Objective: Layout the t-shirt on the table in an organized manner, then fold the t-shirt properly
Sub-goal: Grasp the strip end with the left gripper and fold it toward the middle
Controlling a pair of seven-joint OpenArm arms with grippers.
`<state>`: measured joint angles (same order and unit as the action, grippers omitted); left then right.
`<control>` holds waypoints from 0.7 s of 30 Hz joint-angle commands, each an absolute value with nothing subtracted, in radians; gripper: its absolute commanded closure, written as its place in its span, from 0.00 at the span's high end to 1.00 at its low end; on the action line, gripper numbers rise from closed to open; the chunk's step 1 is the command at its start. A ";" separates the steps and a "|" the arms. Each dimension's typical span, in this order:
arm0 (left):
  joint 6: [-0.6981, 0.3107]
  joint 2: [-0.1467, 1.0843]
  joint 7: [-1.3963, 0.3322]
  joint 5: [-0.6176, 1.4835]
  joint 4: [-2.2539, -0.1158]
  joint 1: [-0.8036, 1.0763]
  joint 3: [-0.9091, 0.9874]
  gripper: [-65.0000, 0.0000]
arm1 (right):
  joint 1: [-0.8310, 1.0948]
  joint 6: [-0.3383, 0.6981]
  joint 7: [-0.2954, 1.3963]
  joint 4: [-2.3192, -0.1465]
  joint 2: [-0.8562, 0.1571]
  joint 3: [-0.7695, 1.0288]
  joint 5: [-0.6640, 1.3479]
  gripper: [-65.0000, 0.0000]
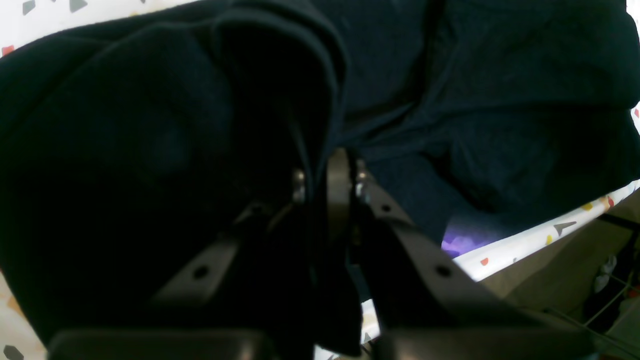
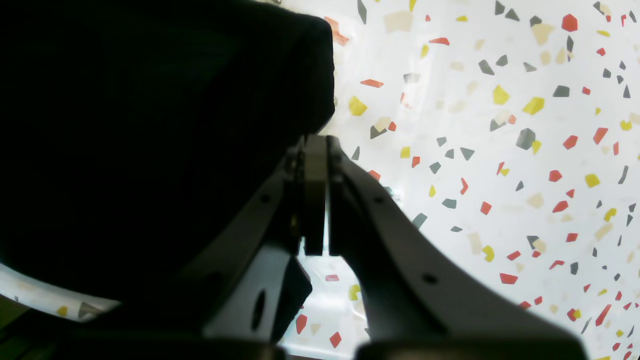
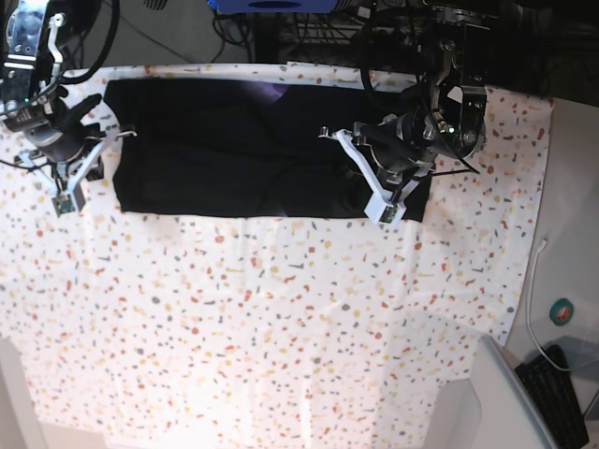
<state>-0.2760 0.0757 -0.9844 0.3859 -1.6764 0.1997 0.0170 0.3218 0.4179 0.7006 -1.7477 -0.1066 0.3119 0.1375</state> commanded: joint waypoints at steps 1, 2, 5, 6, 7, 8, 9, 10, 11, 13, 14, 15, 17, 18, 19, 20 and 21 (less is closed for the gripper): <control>-0.280 0.077 -0.972 0.398 -1.690 0.189 0.018 0.00 | 0.314 0.417 0.684 -1.767 -0.116 0.315 0.145 0.00; -0.280 0.077 -0.972 0.398 -1.690 0.189 0.018 0.00 | 0.314 0.417 0.684 -1.767 -0.116 0.315 0.145 0.00; -0.280 0.077 -0.972 0.398 -1.690 0.189 0.018 0.00 | 0.314 0.417 0.684 -1.767 -0.116 0.315 0.145 0.00; -0.280 0.077 -0.972 0.398 -1.690 0.188 0.018 0.00 | 0.314 0.417 0.684 -1.767 -0.116 0.315 0.145 0.00; -0.280 0.077 -0.972 0.398 -1.690 0.186 0.018 0.00 | 0.314 0.417 0.684 -1.767 -0.116 0.315 0.145 0.00; -0.280 0.077 -0.972 0.398 -1.690 0.185 0.018 0.00 | 0.314 0.417 0.684 -1.767 -0.116 0.315 0.145 0.00; -0.280 0.077 -0.972 0.398 -1.690 0.185 0.018 0.00 | 0.314 0.417 0.684 -1.767 -0.116 0.315 0.145 0.00; -0.280 0.077 -0.972 0.398 -1.690 0.183 0.018 0.00 | 0.314 0.417 0.684 -1.767 -0.116 0.315 0.145 0.00; -0.280 0.077 -0.972 0.398 -1.689 0.182 0.018 0.00 | 0.314 0.417 0.684 -1.767 -0.116 0.315 0.145 0.00; -0.280 0.077 -0.972 0.398 -1.669 0.179 0.018 0.00 | 0.314 0.417 0.684 -1.767 -0.116 0.315 0.145 0.00; -0.280 0.077 -0.972 0.398 -1.650 0.179 0.018 0.00 | 0.314 0.417 0.684 -1.767 -0.116 0.315 0.145 0.00; -0.280 0.077 -0.972 0.398 -1.633 0.177 0.016 0.08 | 0.314 0.417 0.684 -1.767 -0.116 0.315 0.145 0.00; -0.280 0.081 -0.972 0.398 -1.609 0.165 0.001 0.30 | 0.314 0.417 0.684 -1.767 -0.116 0.315 0.145 0.00; -0.280 0.081 -0.972 0.398 -1.600 0.162 -0.002 0.41 | 0.314 0.417 0.684 -1.767 -0.116 0.315 0.145 0.00; -0.280 0.081 -0.972 0.398 -1.592 0.159 -0.013 0.51 | 0.314 0.417 0.684 -1.767 -0.116 0.315 0.145 0.00; -0.280 0.082 -0.972 0.398 -1.589 0.156 -0.024 0.57 | 0.314 0.417 0.684 -1.767 -0.116 0.315 0.145 0.00; -0.280 0.082 -0.972 0.398 -1.589 0.154 -0.033 0.63 | 0.314 0.417 0.684 -1.767 -0.116 0.315 0.145 0.00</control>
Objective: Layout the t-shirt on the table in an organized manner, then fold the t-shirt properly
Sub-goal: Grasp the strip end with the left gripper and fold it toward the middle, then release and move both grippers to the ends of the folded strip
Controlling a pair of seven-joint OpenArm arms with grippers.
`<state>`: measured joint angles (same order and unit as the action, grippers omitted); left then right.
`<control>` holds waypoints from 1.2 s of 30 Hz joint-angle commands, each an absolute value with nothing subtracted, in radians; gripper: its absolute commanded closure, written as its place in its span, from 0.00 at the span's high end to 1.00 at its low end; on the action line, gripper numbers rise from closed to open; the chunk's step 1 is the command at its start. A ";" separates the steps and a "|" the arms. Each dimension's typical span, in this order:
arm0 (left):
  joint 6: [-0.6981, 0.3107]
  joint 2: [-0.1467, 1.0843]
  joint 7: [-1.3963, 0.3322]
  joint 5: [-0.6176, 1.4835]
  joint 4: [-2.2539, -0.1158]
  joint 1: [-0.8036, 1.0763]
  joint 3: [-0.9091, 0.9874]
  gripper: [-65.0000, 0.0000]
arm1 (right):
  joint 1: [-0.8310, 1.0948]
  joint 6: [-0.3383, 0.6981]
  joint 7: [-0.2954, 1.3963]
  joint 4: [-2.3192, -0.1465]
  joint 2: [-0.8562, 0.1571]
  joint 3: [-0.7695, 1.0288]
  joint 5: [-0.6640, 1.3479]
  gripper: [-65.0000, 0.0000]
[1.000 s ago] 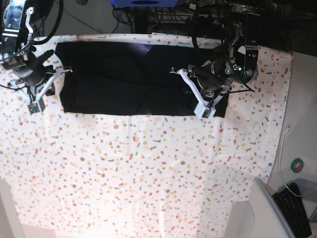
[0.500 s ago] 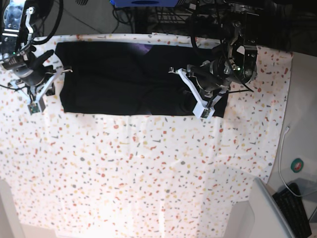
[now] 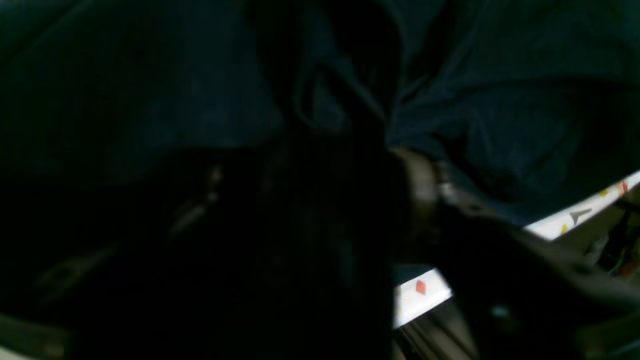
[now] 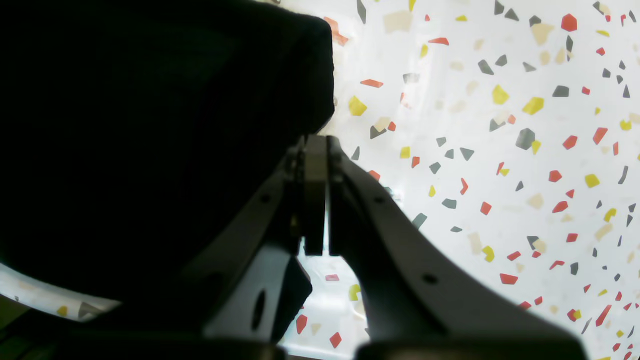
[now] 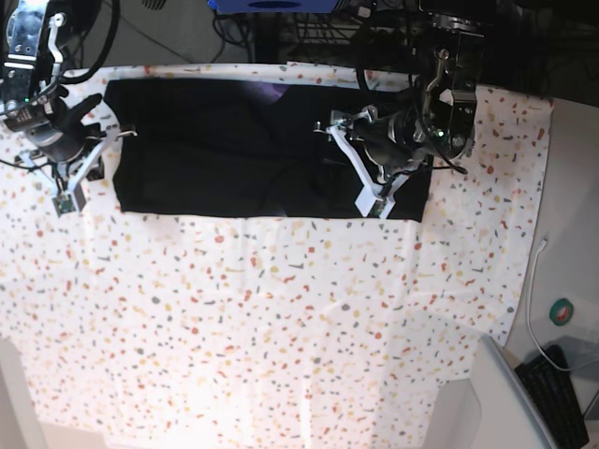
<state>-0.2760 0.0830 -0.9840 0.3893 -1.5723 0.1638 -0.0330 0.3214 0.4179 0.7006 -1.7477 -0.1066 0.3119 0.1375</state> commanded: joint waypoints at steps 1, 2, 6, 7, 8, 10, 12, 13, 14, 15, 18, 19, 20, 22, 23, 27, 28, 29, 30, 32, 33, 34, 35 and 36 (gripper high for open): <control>-0.280 0.082 -0.972 0.398 -1.589 0.153 -0.041 0.68 | 0.314 0.417 0.684 -1.767 -0.116 0.315 0.145 0.00; -0.280 0.082 -0.972 0.398 -1.590 0.151 -0.047 0.71 | 0.314 0.417 0.684 -1.767 -0.116 0.315 0.145 0.00; -0.280 0.081 -0.972 0.401 -1.590 0.131 -0.101 0.71 | 0.314 0.417 0.684 -1.767 -0.116 0.315 0.145 0.00; -0.280 0.081 -0.972 0.403 -1.590 0.124 -0.124 0.71 | 0.314 0.417 0.684 -1.767 -0.116 0.315 0.145 0.00; -0.280 0.081 -0.972 0.403 -1.590 0.117 -0.150 0.71 | 0.314 0.417 0.684 -1.767 -0.116 0.315 0.145 0.00; -0.280 0.081 -0.972 0.404 -1.596 0.114 -0.180 0.71 | 0.312 0.417 0.684 -1.767 -0.116 0.315 0.145 0.00; -0.280 0.079 -0.972 0.404 -1.600 0.113 -0.180 0.71 | 0.312 0.417 0.682 -1.767 -0.116 0.315 0.145 0.00; -0.280 0.079 -0.972 0.406 -1.601 0.113 -0.180 0.71 | 0.312 0.417 0.682 -1.767 -0.116 0.315 0.147 0.00; -0.280 0.081 -0.972 0.406 -1.606 0.113 -0.177 0.71 | 0.312 0.417 0.682 -1.767 -0.116 0.315 0.147 0.00; -0.280 0.082 -0.972 0.406 -1.607 0.113 -0.162 0.71 | 0.312 0.417 0.682 -1.767 -0.116 0.315 0.148 0.00; -0.282 0.082 -0.972 0.406 -1.638 0.122 -0.004 0.69 | 0.318 0.417 0.679 -1.785 -0.116 0.315 0.150 0.00; -0.283 0.082 -0.972 0.406 -1.656 0.125 0.071 0.64 | 0.318 0.417 0.679 -1.796 -0.116 0.315 0.151 0.00; -0.285 0.082 -0.972 0.406 -1.673 0.125 0.148 0.56 | 0.318 0.417 0.682 -1.802 -0.114 0.315 0.151 0.00; -0.285 0.107 -0.972 0.406 -1.698 0.140 0.283 0.32 | 0.318 0.417 0.684 -1.810 -0.114 0.315 0.151 0.00; -0.286 0.131 -0.972 0.406 -1.705 0.148 0.340 0.17 | 0.318 0.417 0.684 -1.811 -0.114 0.315 0.151 0.00; -0.288 0.217 -0.964 0.404 -1.659 0.194 0.529 0.00 | 0.323 0.423 0.704 -1.811 -0.076 0.325 0.200 0.00; -0.295 0.243 -0.964 0.404 -1.629 0.203 0.567 0.00 | 0.332 0.438 0.731 -1.811 -0.068 0.332 0.252 0.00; -0.320 0.268 -0.963 0.404 -1.590 0.209 0.601 0.00 | 0.334 0.469 0.766 -1.808 -0.067 0.346 0.317 0.00; -0.354 0.288 -0.963 0.404 -1.558 0.216 0.625 0.00 | 0.334 0.501 0.797 -1.802 -0.064 0.358 0.374 0.08; -0.443 0.311 -0.954 0.401 -1.495 0.220 0.684 0.00 | 0.332 0.575 0.849 -1.776 -0.062 0.390 0.495 0.46; -0.473 0.311 -0.931 0.397 -1.475 0.222 0.710 0.00 | 0.332 0.596 0.857 -1.761 -0.061 0.407 0.545 0.63; -0.495 0.311 -0.903 0.397 -1.458 0.226 0.723 0.00 | 0.332 0.604 0.857 -1.747 -0.061 0.420 0.582 0.75; -0.509 0.311 -0.868 0.397 -1.443 0.245 0.730 0.00 | 0.332 0.604 0.857 -1.732 -0.064 0.430 0.610 0.85; -0.512 0.311 -0.832 0.397 -1.438 0.257 0.730 0.00 | 0.325 0.604 0.855 -1.718 -0.068 0.432 0.621 0.91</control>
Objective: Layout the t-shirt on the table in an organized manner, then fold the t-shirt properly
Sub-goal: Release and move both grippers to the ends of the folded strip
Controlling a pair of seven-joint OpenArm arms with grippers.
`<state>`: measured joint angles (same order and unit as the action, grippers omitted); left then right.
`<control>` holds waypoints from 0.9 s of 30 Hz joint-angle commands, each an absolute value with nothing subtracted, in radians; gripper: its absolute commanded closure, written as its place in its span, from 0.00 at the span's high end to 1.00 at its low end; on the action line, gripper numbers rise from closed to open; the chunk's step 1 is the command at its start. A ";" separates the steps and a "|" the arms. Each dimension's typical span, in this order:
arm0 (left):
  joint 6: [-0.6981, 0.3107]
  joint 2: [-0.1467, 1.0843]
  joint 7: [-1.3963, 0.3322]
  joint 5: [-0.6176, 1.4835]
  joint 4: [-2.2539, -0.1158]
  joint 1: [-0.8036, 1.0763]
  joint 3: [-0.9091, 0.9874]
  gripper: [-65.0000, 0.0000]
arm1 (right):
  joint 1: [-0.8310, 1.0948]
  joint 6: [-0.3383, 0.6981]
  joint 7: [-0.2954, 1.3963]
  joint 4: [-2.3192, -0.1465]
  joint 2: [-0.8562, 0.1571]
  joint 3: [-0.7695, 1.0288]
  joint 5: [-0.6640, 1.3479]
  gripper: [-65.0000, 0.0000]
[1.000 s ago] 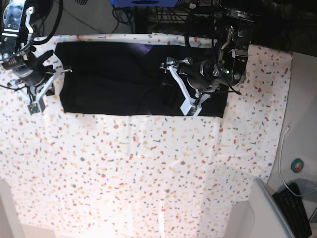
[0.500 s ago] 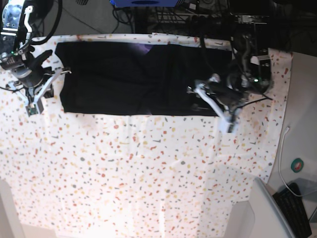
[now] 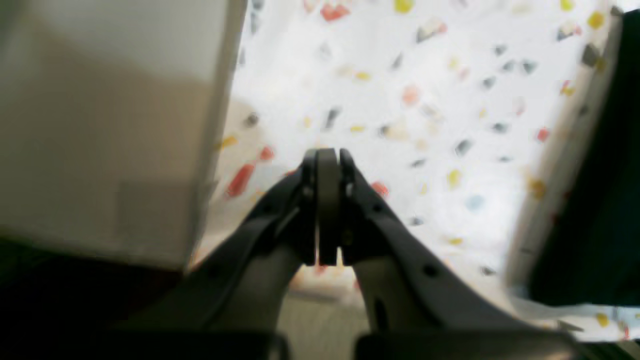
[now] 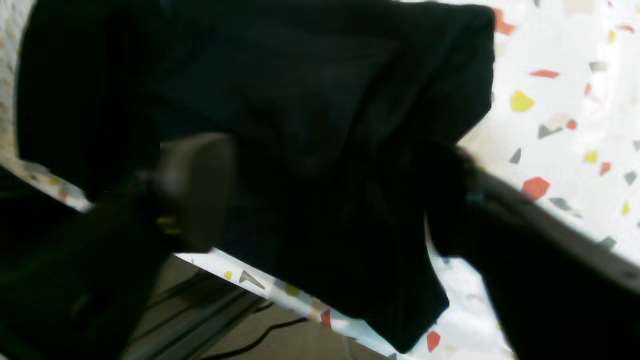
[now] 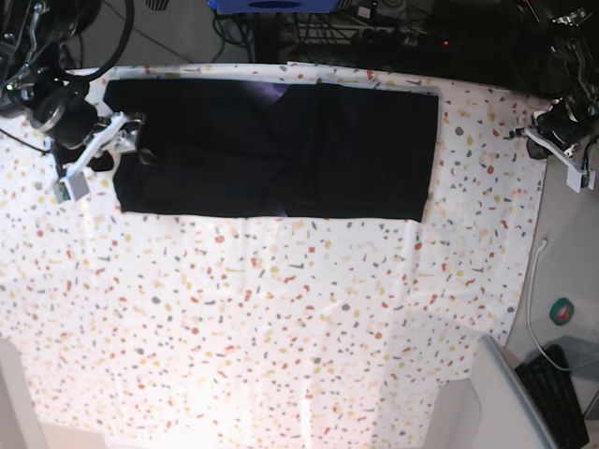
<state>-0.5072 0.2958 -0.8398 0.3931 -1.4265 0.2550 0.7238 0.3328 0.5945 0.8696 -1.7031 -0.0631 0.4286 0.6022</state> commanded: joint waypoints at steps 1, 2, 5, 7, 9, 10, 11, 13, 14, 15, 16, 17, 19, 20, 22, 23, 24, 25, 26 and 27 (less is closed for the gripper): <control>-0.512 0.308 -0.805 0.397 -1.434 0.265 0.728 0.00 | 0.311 0.605 0.857 -1.701 -0.071 0.433 0.619 0.94; -0.512 0.306 -0.783 0.397 -1.429 0.269 0.717 0.00 | 0.302 0.613 0.857 -1.679 -0.081 0.435 0.621 0.94; -0.512 0.305 -0.763 0.397 -1.412 0.274 0.644 0.00 | 0.266 0.616 0.854 -1.604 -0.104 0.435 0.625 0.94; -0.512 0.295 -0.762 0.397 -1.403 0.269 0.616 0.00 | 0.236 0.616 0.854 -1.543 -0.105 0.435 0.622 0.94; -0.512 0.275 -0.762 0.397 -1.408 0.266 0.610 0.00 | 0.202 0.616 0.851 -1.475 -0.111 0.435 0.619 0.94; -0.512 0.271 -0.762 0.397 -1.411 0.266 0.607 0.00 | 0.191 0.616 0.842 -1.445 -0.128 0.435 0.619 0.94; -0.512 0.268 -0.760 0.397 -1.411 0.265 0.607 0.00 | 0.180 0.616 0.826 -1.409 -0.139 0.432 0.621 0.94; -0.510 0.252 -0.760 0.397 -1.405 0.254 0.605 0.00 | 0.165 0.616 0.797 -1.345 -0.151 0.430 0.621 0.94; -0.510 0.251 -0.760 0.395 -1.405 0.248 0.605 0.00 | 0.162 0.616 0.791 -1.325 -0.154 0.430 0.621 0.95; -0.510 0.249 -0.760 0.390 -1.405 0.245 0.602 0.00 | 0.162 0.616 0.791 -1.316 -0.165 0.429 0.624 0.95; -0.510 0.246 -0.760 0.371 -1.405 0.242 0.590 0.00 | 0.162 0.618 0.792 -1.314 -0.168 0.427 0.624 0.95; -0.510 0.240 -0.760 0.343 -1.405 0.239 0.568 0.00 | 0.163 0.621 0.797 -1.314 -0.168 0.427 0.624 0.95; -0.510 0.219 -0.751 0.278 -1.405 0.231 0.535 0.00 | 0.165 0.664 0.797 -1.310 -0.166 0.426 0.624 0.94; -0.510 0.200 -0.736 0.248 -1.403 0.220 0.522 0.00 | 0.165 0.684 0.797 -1.308 -0.165 0.426 0.625 0.94; -0.510 0.168 -0.708 0.186 -1.382 0.203 0.516 0.00 | 0.166 0.698 0.819 -1.308 -0.156 0.426 0.625 0.94; -0.510 0.156 -0.702 0.163 -1.360 0.199 0.516 0.00 | 0.168 0.698 0.840 -1.311 -0.145 0.427 0.625 0.94; -0.510 0.150 -0.702 0.151 -1.343 0.183 0.513 0.00 | 0.171 0.698 0.860 -1.314 -0.139 0.427 0.625 0.94; -0.510 0.143 -0.702 0.140 -1.325 0.170 0.513 0.00 | 0.177 0.698 0.871 -1.314 -0.131 0.427 0.625 0.94; -0.510 0.142 -0.702 0.139 -1.311 0.162 0.512 0.00 | 0.179 0.698 0.874 -1.314 -0.131 0.427 0.625 0.94; -0.510 0.142 -0.702 0.147 -1.294 0.154 0.512 0.00 | 0.179 0.698 0.875 -1.314 -0.130 0.427 0.625 0.94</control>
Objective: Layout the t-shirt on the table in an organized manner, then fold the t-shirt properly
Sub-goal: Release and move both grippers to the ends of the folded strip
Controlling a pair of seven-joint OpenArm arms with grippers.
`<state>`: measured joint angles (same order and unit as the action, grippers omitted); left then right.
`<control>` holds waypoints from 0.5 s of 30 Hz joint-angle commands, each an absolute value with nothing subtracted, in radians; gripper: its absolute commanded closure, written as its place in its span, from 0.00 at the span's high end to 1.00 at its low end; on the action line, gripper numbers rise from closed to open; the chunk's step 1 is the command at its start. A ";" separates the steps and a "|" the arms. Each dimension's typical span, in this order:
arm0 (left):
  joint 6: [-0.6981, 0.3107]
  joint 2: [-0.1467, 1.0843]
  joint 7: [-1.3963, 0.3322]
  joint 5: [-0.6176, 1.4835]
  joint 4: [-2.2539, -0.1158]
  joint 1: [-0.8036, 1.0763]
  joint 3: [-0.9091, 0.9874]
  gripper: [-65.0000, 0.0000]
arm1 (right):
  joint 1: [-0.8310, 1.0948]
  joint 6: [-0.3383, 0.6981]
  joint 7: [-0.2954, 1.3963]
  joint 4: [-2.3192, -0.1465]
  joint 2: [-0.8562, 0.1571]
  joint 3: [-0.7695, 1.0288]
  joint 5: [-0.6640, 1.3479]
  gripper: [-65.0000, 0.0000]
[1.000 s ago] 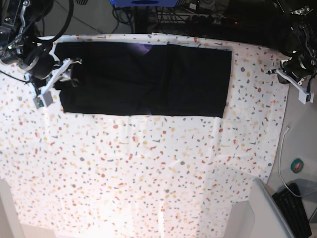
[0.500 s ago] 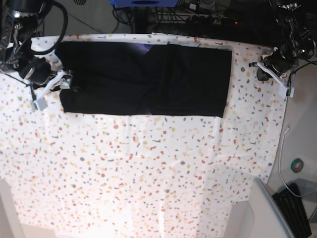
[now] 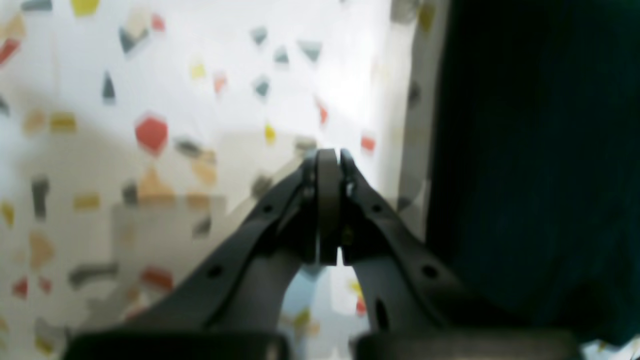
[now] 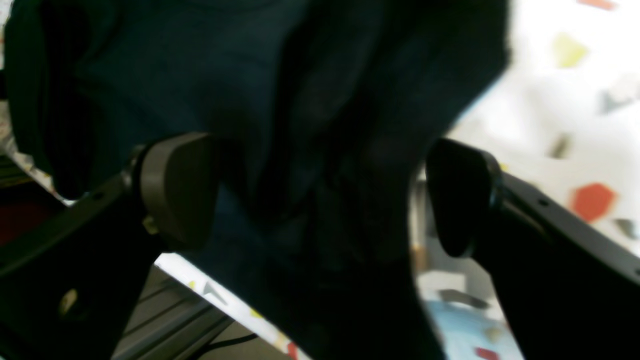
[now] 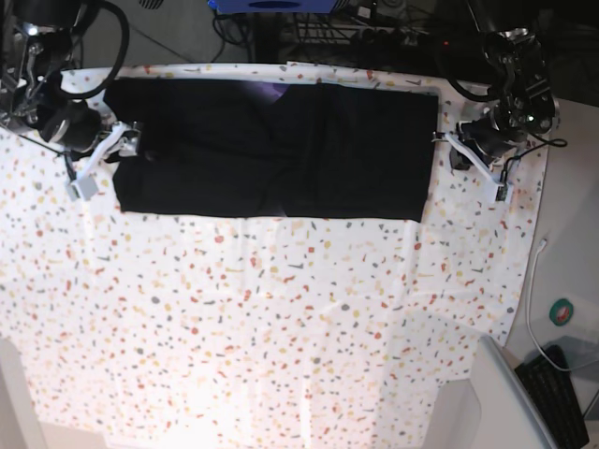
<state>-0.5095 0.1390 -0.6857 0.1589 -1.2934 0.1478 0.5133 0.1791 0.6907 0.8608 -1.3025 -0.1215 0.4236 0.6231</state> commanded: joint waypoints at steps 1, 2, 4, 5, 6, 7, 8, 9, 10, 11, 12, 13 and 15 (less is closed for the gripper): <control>-0.510 0.137 -0.702 0.143 -1.282 0.148 0.512 0.00 | 0.179 0.698 0.875 -1.310 -0.128 0.427 0.625 0.94; -0.510 0.136 -0.702 0.140 -1.276 0.143 0.512 0.00 | 0.176 0.698 0.875 -1.308 -0.124 0.427 0.625 0.94; -0.510 0.134 -0.702 0.139 -1.268 0.139 0.498 0.00 | 0.174 0.698 0.875 -1.308 -0.119 0.427 0.624 0.94; -0.510 0.134 -0.702 0.139 -1.268 0.139 0.481 0.00 | 0.173 0.698 0.875 -1.308 -0.119 0.427 0.625 0.94; -0.510 0.136 -0.702 0.139 -1.270 0.139 0.467 0.00 | 0.168 0.698 0.875 -1.308 -0.117 0.427 0.625 0.94; -0.510 0.136 -0.702 0.139 -1.271 0.139 0.455 0.00 | 0.165 0.698 0.881 -1.308 -0.117 0.427 0.625 0.94; -0.510 0.134 -0.702 0.139 -1.271 0.139 0.447 0.00 | 0.165 0.698 0.881 -1.308 -0.116 0.427 0.625 0.93; -0.510 0.133 -0.702 0.139 -1.271 0.139 0.443 0.00 | 0.165 0.698 0.881 -1.308 -0.116 0.427 0.625 0.90; -0.510 0.131 -0.702 0.139 -1.271 0.139 0.441 0.00 | 0.163 0.698 0.881 -1.308 -0.114 0.427 0.625 0.86; -0.510 0.131 -0.702 0.139 -1.271 0.139 0.441 0.00 | 0.163 0.698 0.881 -1.307 -0.113 0.427 0.625 0.81; -0.510 0.130 -0.702 0.143 -1.271 0.139 0.440 0.00 | 0.162 0.698 0.881 -1.307 -0.107 0.427 0.625 0.77; -0.510 0.130 -0.702 0.145 -1.271 0.139 0.433 0.00 | 0.162 0.698 0.881 -1.307 -0.104 0.427 0.625 0.72; -0.510 0.130 -0.702 0.147 -1.273 0.139 0.430 0.00 | 0.160 0.698 0.881 -1.307 -0.104 0.426 0.625 0.62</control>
<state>-0.4946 0.1402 -0.6540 0.1535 -1.2770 0.1333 0.4431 0.1669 0.6930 0.8894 -1.2949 -0.0921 0.4236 0.6140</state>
